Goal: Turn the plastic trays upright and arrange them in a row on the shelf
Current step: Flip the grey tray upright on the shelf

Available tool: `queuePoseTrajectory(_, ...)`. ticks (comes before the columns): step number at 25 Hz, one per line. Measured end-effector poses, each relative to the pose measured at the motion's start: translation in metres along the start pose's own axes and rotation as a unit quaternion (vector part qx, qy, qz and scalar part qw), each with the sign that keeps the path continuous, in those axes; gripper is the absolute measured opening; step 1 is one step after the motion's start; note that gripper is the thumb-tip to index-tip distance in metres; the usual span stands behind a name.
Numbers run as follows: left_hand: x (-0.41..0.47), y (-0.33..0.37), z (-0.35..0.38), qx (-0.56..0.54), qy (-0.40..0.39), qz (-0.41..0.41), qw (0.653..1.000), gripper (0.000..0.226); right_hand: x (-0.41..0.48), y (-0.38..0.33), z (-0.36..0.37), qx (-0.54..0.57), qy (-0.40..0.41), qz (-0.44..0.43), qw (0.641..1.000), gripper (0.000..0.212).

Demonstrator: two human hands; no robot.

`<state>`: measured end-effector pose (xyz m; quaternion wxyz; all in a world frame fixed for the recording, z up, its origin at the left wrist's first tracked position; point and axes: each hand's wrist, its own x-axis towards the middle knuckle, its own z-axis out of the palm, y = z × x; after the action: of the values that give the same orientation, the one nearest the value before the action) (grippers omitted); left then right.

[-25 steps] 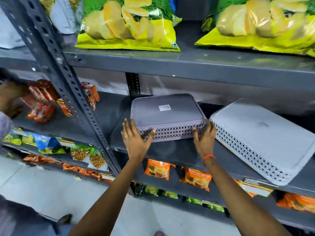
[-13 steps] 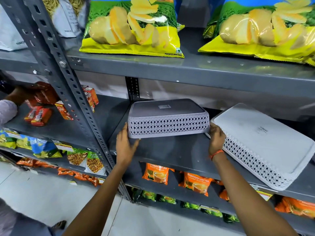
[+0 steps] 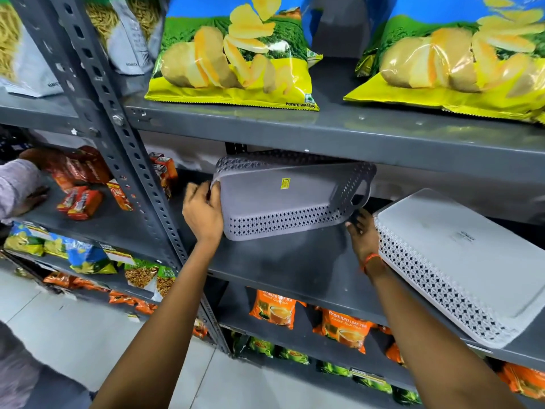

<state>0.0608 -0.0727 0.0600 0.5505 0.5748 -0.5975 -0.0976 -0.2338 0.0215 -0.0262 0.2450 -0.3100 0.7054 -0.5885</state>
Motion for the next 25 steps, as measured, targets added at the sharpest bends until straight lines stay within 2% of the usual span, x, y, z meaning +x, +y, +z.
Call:
queuePoseTrajectory(3,0.009,-0.002,0.008,-0.052,-0.018,-0.074,0.996,0.046,0.005,-0.001,0.003,0.013,-0.003,0.017,1.000,0.049)
queuePoseTrajectory(6,0.005,-0.010,0.022,-0.067,-0.082,-0.106,0.989,0.022,0.014,-0.003,0.004,0.021,-0.014,0.026,0.999,0.047)
queuePoseTrajectory(10,-0.026,-0.029,0.034,-0.063,-0.148,-0.176,0.971,0.045,0.016,-0.001,0.008,-0.024,-0.016,0.048,0.998,0.048)
queuePoseTrajectory(13,-0.041,-0.051,0.038,-0.042,-0.188,-0.168,0.967,0.042,0.015,0.004,0.010,-0.071,-0.022,0.056,0.996,0.048)
queuePoseTrajectory(16,-0.047,-0.058,0.042,-0.059,-0.190,-0.251,0.947,0.033,0.013,0.002,0.011,-0.091,-0.045,0.053,0.993,0.054)
queuePoseTrajectory(19,-0.053,-0.060,0.044,-0.001,-0.210,-0.246,0.946,0.027,0.008,0.000,0.011,-0.110,-0.057,0.054,0.991,0.058)
queuePoseTrajectory(22,-0.055,-0.063,0.043,0.021,-0.185,-0.228,0.956,0.025,0.008,-0.002,0.006,-0.123,-0.021,0.040,0.991,0.054)
queuePoseTrajectory(25,-0.056,-0.062,0.040,0.030,-0.146,-0.226,0.963,0.019,0.005,-0.001,0.004,-0.179,0.047,0.005,0.983,0.041)
